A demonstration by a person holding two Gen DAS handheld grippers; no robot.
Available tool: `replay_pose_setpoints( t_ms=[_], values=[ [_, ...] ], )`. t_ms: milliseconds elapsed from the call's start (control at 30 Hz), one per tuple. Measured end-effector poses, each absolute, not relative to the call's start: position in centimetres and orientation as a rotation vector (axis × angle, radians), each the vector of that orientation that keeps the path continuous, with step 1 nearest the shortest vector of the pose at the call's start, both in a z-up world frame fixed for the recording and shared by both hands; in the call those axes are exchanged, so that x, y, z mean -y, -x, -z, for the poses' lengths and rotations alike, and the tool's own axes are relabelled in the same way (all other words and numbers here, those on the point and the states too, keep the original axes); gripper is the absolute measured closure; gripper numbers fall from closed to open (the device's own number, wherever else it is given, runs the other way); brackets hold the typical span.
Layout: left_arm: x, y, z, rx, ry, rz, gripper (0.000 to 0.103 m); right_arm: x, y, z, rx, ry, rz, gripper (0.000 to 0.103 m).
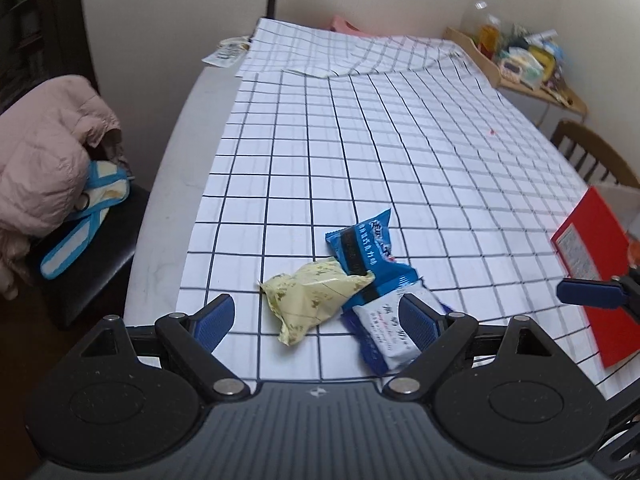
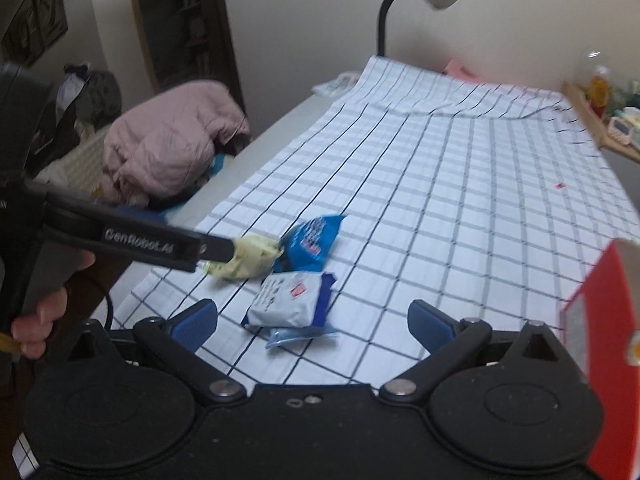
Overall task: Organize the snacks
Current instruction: 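Move both tools back over the remaining snacks, then grasp the pale yellow packet with the left tool while the right grasps the white milk packet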
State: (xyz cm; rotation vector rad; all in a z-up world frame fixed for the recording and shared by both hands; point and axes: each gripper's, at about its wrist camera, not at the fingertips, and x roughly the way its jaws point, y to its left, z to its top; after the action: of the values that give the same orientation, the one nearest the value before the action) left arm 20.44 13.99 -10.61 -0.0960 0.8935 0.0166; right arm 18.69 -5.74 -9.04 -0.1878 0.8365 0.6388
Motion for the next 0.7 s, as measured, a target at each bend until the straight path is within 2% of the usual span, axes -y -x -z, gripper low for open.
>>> replay_pose_setpoints(
  t_ms=[600, 700],
  values=[
    [-15.7, -26.0, 15.8, -1.024, 0.021, 0.116, 0.014, -0.7, -21.5, 14.6, -0.886, 0.317, -0.66, 0.003],
    [-16.2, -26.5, 16.3, -1.036, 0.037, 0.125, 0.014, -1.0, -21.8, 15.0, -0.895, 0.319, -0.664, 0.006]
  ],
)
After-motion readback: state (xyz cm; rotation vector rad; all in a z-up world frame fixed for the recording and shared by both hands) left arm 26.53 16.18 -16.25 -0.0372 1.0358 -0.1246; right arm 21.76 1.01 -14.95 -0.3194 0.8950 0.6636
